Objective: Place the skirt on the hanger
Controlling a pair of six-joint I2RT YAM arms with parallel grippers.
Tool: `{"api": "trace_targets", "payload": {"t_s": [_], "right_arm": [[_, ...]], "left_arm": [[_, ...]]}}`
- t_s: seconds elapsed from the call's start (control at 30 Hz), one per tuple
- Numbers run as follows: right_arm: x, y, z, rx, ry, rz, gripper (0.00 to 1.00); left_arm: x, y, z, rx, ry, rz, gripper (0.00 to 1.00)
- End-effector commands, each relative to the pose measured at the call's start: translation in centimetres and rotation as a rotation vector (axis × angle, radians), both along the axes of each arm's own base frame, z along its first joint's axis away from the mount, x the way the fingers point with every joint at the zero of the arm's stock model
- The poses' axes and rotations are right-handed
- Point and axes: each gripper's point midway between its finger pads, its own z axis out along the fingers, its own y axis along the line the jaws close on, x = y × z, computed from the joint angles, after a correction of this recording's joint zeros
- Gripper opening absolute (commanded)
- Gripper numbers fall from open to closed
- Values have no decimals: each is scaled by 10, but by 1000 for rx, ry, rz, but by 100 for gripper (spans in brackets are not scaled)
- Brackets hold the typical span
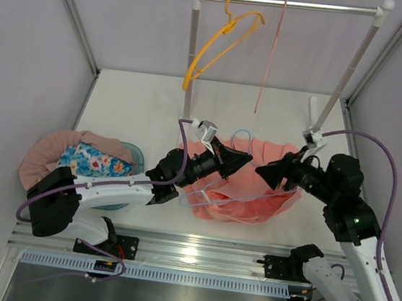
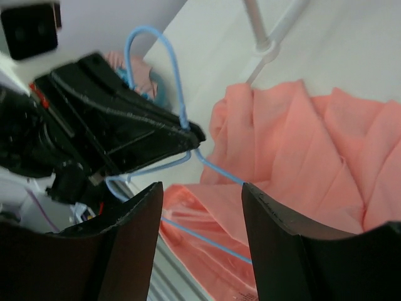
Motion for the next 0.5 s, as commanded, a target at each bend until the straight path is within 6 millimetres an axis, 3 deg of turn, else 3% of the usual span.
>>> {"api": "trace_targets", "payload": {"t_s": [0.0, 0.13, 0.2, 0.33, 0.47], "right_arm": [[12, 20, -14, -123, -80, 46, 60], [9, 46, -33, -228, -98, 108, 62], [9, 55, -33, -233, -119, 138, 63], [15, 57, -35, -251, -123, 133, 63], [7, 56, -25, -229, -151, 157, 63]], "left_arm": [[-16, 4, 42, -113, -54, -102, 0], [-18, 7, 46, -106, -66, -128, 0], [-19, 7, 44, -101, -62, -136, 0], [-21, 8, 46, -100, -64, -153, 0], [-21, 9, 44, -95, -55, -148, 0]]}}
